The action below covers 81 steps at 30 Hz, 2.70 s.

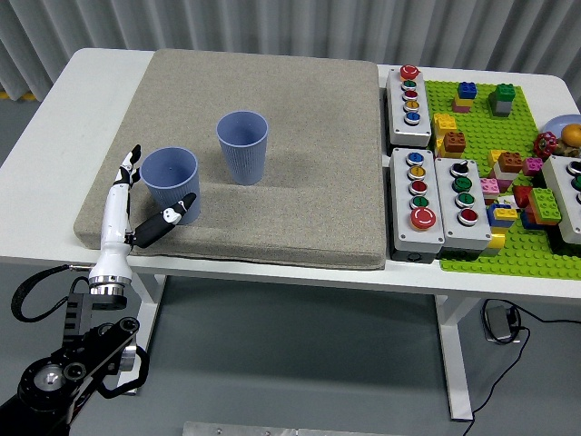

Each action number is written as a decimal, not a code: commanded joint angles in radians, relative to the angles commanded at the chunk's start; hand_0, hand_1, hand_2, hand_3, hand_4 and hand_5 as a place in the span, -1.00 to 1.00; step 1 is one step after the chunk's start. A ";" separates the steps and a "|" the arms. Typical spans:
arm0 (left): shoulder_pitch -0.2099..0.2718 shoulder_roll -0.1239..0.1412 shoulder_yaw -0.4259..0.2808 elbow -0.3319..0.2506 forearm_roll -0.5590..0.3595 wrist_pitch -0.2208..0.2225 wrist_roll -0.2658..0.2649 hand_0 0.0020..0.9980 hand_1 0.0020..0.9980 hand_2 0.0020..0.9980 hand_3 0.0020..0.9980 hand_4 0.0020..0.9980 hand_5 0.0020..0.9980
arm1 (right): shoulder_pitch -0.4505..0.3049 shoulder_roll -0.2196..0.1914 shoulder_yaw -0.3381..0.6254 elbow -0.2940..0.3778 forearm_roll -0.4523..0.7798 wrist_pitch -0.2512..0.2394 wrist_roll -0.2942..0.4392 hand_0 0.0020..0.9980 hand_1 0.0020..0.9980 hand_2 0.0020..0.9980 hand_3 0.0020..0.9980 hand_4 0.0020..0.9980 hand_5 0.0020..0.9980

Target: Pick cup pour cup place

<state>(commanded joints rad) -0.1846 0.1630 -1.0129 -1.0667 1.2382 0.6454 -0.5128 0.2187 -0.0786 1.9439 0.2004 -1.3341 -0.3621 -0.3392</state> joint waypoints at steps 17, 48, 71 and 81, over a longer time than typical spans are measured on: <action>0.109 0.079 -0.007 -0.131 0.053 0.000 0.014 0.69 0.78 1.00 1.00 1.00 0.05 | -0.012 0.001 0.003 0.002 -0.007 -0.002 -0.003 0.34 0.11 -0.01 0.07 -0.91 -0.18; 0.138 0.105 -0.030 -0.209 0.069 0.000 0.027 0.68 0.77 1.00 1.00 1.00 0.09 | -0.006 -0.002 0.000 0.000 0.011 -0.006 0.005 0.34 0.10 -0.01 0.07 -0.91 -0.18; 0.042 0.109 -0.112 -0.242 0.104 0.000 0.046 0.67 0.76 1.00 0.99 1.00 0.21 | -0.018 0.001 -0.014 0.002 0.025 -0.012 0.000 0.34 0.10 -0.01 0.07 -0.91 -0.18; -0.035 0.120 -0.202 -0.203 0.038 -0.040 0.044 0.67 0.74 1.00 0.98 0.91 0.65 | -0.025 0.000 -0.029 0.004 0.036 -0.018 -0.003 0.34 0.10 -0.01 0.07 -0.90 -0.18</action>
<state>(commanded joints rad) -0.2198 0.2834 -1.2150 -1.2700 1.2766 0.6051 -0.4687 0.1934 -0.0782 1.9152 0.2041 -1.2977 -0.3802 -0.3423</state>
